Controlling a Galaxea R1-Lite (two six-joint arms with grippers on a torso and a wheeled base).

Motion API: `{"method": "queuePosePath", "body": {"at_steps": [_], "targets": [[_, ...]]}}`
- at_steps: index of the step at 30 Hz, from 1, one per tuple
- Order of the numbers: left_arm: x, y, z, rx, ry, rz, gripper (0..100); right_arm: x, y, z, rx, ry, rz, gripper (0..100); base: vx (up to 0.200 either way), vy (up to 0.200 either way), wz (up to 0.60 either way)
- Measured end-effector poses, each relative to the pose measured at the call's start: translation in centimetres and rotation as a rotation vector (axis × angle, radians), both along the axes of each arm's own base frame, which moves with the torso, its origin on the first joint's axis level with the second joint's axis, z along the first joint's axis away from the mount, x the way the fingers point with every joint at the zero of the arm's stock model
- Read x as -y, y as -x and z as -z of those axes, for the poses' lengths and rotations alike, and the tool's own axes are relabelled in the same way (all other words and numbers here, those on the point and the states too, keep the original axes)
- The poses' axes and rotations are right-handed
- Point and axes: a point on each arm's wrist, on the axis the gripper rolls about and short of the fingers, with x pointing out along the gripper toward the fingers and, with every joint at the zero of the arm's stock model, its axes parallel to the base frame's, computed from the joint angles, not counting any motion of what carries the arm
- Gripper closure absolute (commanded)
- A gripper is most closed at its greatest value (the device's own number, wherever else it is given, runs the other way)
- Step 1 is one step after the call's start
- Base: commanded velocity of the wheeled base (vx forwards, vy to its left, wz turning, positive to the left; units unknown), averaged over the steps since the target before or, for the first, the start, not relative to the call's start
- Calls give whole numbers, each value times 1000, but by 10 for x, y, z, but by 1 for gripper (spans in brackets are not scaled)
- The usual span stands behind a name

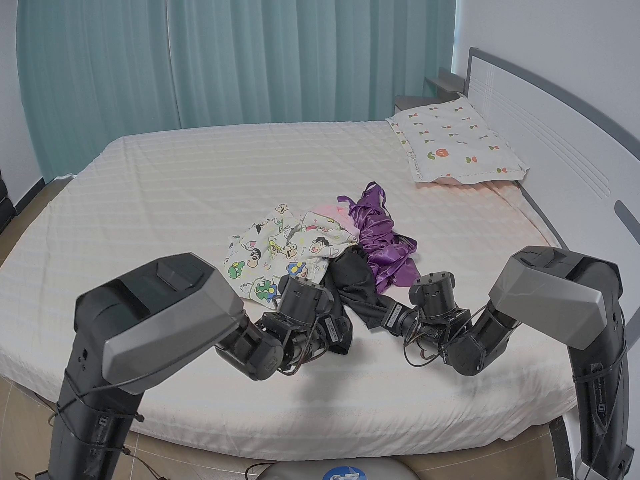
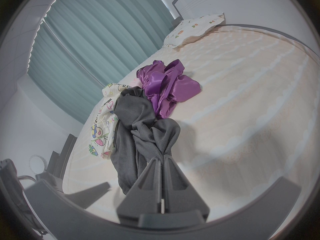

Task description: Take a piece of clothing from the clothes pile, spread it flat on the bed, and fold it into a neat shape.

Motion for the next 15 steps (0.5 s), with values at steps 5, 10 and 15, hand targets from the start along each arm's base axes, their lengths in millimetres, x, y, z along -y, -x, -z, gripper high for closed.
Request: {"method": "queuePosePath", "body": {"at_steps": [5, 10, 15], "targets": [[14, -10, 11, 5, -16, -10, 0, 0, 1, 2, 1, 1, 0, 100, 0, 0, 0], [22, -19, 18, 8, -25, -19, 0, -2, 1, 3, 1, 3, -4, 100, 0, 0, 0], [23, -23, 24, -33, -61, -21, 0, -2, 2, 3, 1, 3, -6, 100, 0, 0, 0]]}}
